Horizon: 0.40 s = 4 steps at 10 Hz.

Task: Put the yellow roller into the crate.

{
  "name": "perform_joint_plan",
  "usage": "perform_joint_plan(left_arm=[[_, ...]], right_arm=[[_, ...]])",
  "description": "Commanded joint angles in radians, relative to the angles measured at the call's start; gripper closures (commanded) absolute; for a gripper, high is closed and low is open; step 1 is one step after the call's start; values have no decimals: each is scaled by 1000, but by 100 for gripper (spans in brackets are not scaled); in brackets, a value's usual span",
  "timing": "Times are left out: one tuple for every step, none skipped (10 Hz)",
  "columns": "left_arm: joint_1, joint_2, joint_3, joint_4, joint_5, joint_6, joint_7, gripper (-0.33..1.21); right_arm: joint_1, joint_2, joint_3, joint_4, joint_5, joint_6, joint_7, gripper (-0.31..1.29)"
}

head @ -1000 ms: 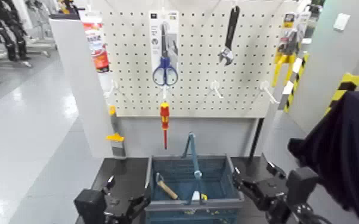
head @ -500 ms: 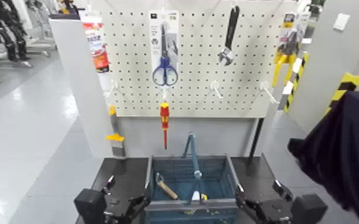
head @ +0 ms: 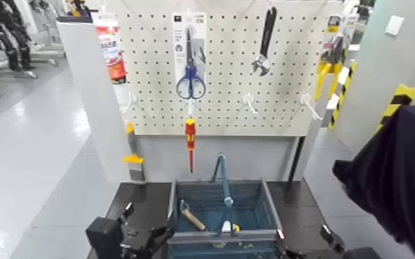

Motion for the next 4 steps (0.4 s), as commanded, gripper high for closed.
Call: perform_joint_plan(left_arm=[[0,-1,3,-2,0,1,0,11],[2,-4,6,-2,0,1,0,11],[2,-4,6,-2,-2,-1,0,11],[2,-4,6,-1,-2,-1,0,11]], right_arm=[[44,3,15,-9,0,-7,-12,8],[44,9,18,-4,0,-14,-14,8],[42,12,16,-1,7,-16,-7,8],[42,12,16,0,12,-14,-9,8]])
